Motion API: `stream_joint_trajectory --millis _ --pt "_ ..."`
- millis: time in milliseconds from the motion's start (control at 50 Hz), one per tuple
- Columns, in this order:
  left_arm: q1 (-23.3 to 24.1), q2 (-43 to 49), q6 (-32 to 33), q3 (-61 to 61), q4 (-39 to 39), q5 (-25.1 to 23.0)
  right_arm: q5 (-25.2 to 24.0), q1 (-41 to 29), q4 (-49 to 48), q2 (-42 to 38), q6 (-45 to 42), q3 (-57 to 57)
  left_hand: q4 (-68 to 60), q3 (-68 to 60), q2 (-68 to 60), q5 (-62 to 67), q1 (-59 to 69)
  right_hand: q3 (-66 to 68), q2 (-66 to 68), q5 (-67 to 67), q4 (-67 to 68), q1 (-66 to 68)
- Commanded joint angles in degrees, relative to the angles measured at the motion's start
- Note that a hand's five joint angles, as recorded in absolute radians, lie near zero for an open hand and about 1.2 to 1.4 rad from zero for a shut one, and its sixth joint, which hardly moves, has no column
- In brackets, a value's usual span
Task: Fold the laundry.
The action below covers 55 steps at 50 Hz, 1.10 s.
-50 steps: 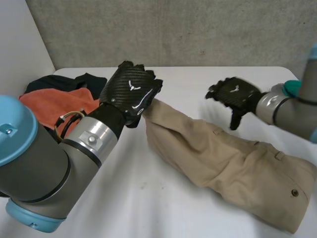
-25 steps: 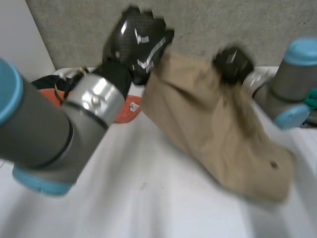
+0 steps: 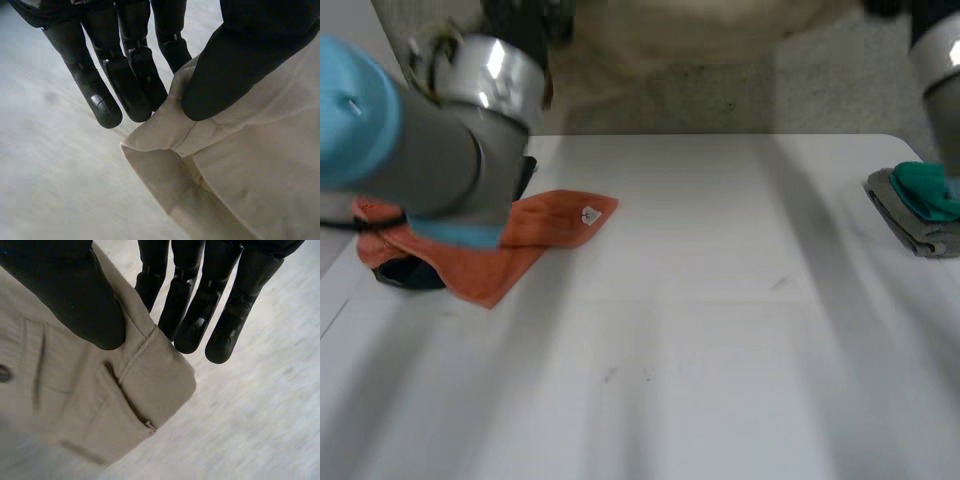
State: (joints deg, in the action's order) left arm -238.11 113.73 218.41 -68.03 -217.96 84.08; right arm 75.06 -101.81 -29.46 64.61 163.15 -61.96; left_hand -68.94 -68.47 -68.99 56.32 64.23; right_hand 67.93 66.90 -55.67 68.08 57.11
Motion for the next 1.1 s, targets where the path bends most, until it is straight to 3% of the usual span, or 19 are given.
stream_joint_trajectory --millis 20,120,220,400,600,680,760,880,980,1080,1100 --pt "0.4 6.2 -0.1 -12.3 1.0 -0.1 -3.4 -0.6 0.8 -4.0 -3.6 -14.1 -11.1 -11.5 -11.0 13.7 15.8 12.1 13.1 -14.3 11.9 22.9" --pt "1.0 8.9 0.0 -17.4 3.4 0.1 -3.5 -1.5 6.7 -7.9 -12.5 -18.2 -11.1 -11.5 -11.0 13.7 15.8 12.1 13.1 -14.3 11.9 22.9" --pt "1.0 8.4 -0.3 -21.6 8.5 0.7 -3.0 -1.7 19.6 -8.6 -22.1 -19.7 -11.1 -11.5 -11.0 13.7 15.8 12.1 13.1 -14.3 11.9 22.9" --pt "2.4 -0.1 -1.8 -29.5 24.5 1.0 -2.7 0.2 37.3 -6.8 -27.4 -24.3 -11.1 -11.5 -11.0 13.7 15.8 12.1 13.1 -14.3 11.9 22.9" --pt "6.6 -9.5 -5.4 -33.3 41.5 7.8 -2.3 5.6 51.2 7.0 -33.8 -33.7 -11.1 -11.5 -11.0 13.7 15.8 12.1 13.1 -14.3 11.9 22.9" --pt "10.9 -12.0 -6.2 -34.5 55.3 10.6 -2.3 8.3 60.3 13.8 -43.0 -39.8 -11.1 -11.5 -11.0 13.7 15.8 12.1 13.1 -14.3 11.9 22.9" --pt "14.4 -12.1 -6.2 -34.2 63.4 10.3 -3.2 10.7 67.7 17.1 -50.1 -44.1 -11.1 -11.5 -11.0 13.7 15.8 12.1 13.1 -14.3 11.9 22.9" --pt "15.1 -10.9 -6.2 -29.1 59.0 10.5 -4.5 10.4 67.4 17.6 -50.0 -43.9 -11.1 -11.5 -11.0 13.7 15.8 12.1 13.1 -14.3 11.9 22.9" --pt "13.1 -4.8 -5.1 -20.9 45.7 11.1 -4.6 9.6 58.1 15.1 -42.0 -38.7 -11.1 -11.5 -11.0 13.7 15.8 12.1 13.1 -14.3 11.9 22.9" --pt "9.9 2.6 -2.6 -11.9 34.1 11.5 -0.9 7.3 48.5 8.0 -34.3 -31.7 -11.1 -11.5 -11.0 13.7 15.8 12.1 13.1 -14.3 11.9 22.9" --pt "9.3 4.3 -1.6 -10.1 32.2 11.5 1.6 6.0 45.8 5.7 -33.3 -29.5 -11.1 -11.5 -11.0 13.7 15.8 12.1 13.1 -14.3 11.9 22.9"
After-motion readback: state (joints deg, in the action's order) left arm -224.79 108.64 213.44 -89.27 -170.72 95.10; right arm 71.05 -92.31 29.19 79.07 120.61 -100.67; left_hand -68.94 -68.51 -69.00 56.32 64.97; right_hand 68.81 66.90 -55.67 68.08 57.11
